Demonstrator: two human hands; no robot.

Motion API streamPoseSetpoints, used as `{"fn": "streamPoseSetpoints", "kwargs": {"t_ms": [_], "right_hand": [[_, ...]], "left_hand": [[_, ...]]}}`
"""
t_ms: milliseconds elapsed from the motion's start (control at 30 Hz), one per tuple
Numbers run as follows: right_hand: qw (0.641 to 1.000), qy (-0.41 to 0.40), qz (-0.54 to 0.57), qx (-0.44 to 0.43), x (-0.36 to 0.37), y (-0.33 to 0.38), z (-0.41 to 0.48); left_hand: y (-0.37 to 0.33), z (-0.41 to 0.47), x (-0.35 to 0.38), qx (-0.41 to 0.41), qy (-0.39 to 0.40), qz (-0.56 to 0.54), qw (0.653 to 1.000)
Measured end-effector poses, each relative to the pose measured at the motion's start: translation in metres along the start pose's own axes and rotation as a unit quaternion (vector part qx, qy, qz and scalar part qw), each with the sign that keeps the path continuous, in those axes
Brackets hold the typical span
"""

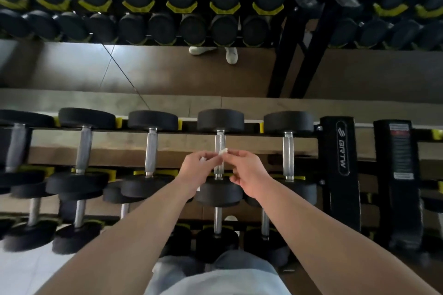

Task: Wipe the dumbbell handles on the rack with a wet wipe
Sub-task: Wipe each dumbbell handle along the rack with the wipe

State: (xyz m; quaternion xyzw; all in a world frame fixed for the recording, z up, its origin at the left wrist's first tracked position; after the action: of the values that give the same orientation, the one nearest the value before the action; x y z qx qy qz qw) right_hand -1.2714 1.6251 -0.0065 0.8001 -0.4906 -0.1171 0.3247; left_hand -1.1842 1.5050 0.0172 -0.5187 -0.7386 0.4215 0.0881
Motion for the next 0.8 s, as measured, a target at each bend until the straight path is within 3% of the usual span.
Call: {"fn": "streamPoseSetpoints", "kwargs": {"t_ms": [167,333,467,600,700,800], "right_hand": [[0.989,-0.054,-0.104,-0.089,-0.004,0.018,0.025],[0.923,-0.122,-0.269,-0.248,0.008,0.047,0.05],[0.844,-0.082,-0.418,-0.325,0.021,0.036,0.052],[0.782,0.019,-0.553,-0.287,0.027,0.002,0.043],[0.786,0.013,-0.548,-0.285,0.026,0.0,0.042],[0.808,-0.049,-0.484,-0.332,0.028,0.025,0.049]], "left_hand": [[0.015,0.022,0.0,-0.043,0.008,0.003,0.999],[0.033,0.041,-0.013,-0.096,-0.014,-0.032,0.995],[0.045,0.048,-0.015,-0.121,0.001,-0.052,0.991],[0.05,0.052,-0.014,-0.128,0.022,-0.027,0.991],[0.053,0.053,-0.015,-0.132,0.021,-0.024,0.991],[0.053,0.056,-0.016,-0.142,0.028,-0.024,0.989]]}}
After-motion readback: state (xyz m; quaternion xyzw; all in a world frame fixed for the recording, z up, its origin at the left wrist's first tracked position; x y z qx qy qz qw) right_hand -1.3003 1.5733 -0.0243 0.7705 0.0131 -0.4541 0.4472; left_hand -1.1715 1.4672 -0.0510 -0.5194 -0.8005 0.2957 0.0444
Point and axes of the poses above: each hand's wrist, its own z-axis towards the middle knuckle, its own x-axis out of the palm, y = z × x, the point moved 6 cm from there along z, towards the middle knuckle, and after that the axes turned 5 degrees about z, right-handed, at the moved point
